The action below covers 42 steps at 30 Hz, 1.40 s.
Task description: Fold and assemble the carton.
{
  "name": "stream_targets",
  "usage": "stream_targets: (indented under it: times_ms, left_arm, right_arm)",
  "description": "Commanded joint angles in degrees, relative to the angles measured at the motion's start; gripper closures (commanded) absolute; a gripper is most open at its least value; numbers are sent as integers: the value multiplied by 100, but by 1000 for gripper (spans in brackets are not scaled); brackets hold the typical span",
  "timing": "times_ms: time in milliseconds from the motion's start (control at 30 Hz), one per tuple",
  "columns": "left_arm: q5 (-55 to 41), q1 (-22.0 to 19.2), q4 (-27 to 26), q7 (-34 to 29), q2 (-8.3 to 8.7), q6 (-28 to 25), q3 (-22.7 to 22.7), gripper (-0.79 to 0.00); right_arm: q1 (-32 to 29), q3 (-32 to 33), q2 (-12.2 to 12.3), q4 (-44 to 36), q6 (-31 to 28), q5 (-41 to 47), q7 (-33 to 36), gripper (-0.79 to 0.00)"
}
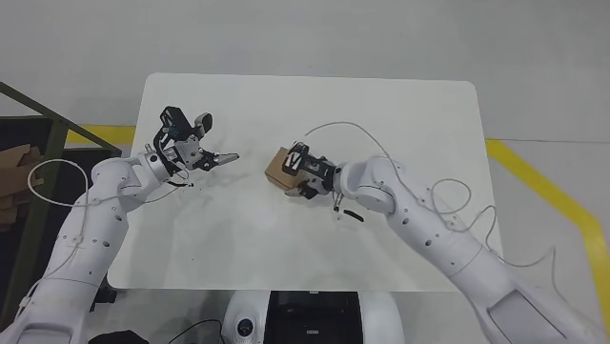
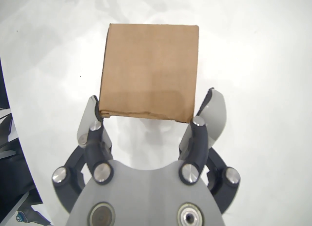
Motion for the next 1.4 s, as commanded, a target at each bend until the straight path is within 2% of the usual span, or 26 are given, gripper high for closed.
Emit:
stream_targets:
  times_ms: [0,267,400,667,967,1133,1367]
  left_arm:
    - [0,0,0,0,0,0,0,-785]
    - [0,0,0,0,0,0,0,-785]
    - [0,0,0,0,0,0,0,-785]
    - [0,0,0,0,0,0,0,-785]
    - [0,0,0,0,0,0,0,-785]
    - [0,0,0,0,0,0,0,-785]
    - [0,0,0,0,0,0,0,-785]
  right_arm:
    - [-25,34,6,-41,-23,0,0,-360]
    - [-149,204,39,-285,-128,107,2,-348]
    - [-251,514,102,-510,-346,594,-8,-348]
    - [-804,1649,391,-1309,-1025,1694,-117,-323]
    - [-1720,3011,734,-2057,-2315,3128,-417,-339]
    - [-1933,3455,854,-2089,-2866,3970,-521,-348]
    - [-1996,3760,968,-2183,-3230,4704,-572,-354]
